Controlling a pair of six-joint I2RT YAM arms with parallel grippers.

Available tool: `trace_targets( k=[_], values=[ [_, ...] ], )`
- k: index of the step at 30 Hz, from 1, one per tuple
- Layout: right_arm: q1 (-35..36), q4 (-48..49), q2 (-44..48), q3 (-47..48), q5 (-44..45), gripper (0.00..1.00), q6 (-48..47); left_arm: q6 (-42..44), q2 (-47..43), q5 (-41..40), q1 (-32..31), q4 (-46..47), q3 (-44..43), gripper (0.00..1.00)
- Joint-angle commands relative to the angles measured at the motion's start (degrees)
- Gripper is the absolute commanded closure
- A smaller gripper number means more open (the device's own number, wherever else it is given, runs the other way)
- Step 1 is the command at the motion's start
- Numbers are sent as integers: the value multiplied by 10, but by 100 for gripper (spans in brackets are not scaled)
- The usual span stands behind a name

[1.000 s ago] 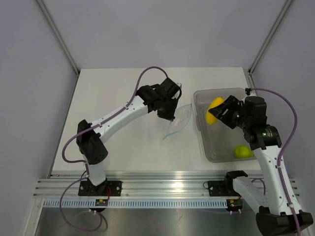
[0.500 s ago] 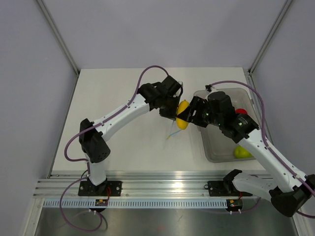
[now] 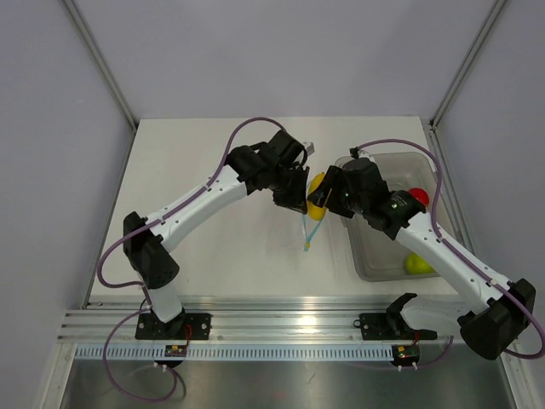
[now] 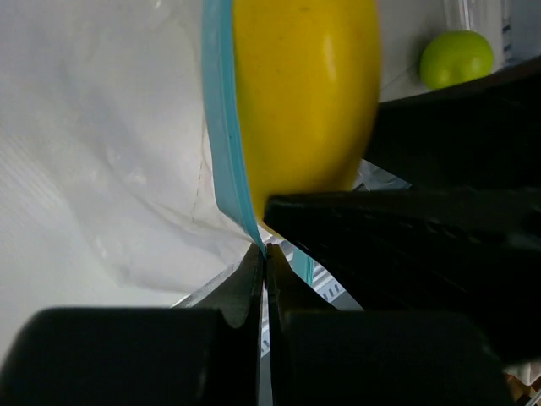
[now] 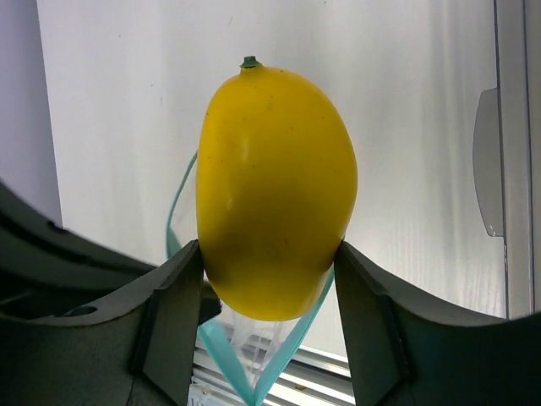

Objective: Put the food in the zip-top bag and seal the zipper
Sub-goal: Place the fake fruit in the zipper food storage bag.

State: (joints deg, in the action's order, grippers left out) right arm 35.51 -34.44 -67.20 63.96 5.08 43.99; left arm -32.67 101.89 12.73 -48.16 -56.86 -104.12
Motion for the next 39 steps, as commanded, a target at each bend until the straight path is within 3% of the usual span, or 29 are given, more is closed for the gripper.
trace_targets(
  k=[1,16,28,39],
  values=[
    [4,38,-5,-3,21,73,7,-11,-45,63,7,38,21,100],
    [4,64,-20,-16,-3,73,7,-34,-73,156,50,127,117,100],
    [4,96,58,-63,33,71,34,-54,-56,257,74,210,165,100],
    [5,150,103,-107,65,72,-21,-118,-50,344,91,289,187,100]
  ],
)
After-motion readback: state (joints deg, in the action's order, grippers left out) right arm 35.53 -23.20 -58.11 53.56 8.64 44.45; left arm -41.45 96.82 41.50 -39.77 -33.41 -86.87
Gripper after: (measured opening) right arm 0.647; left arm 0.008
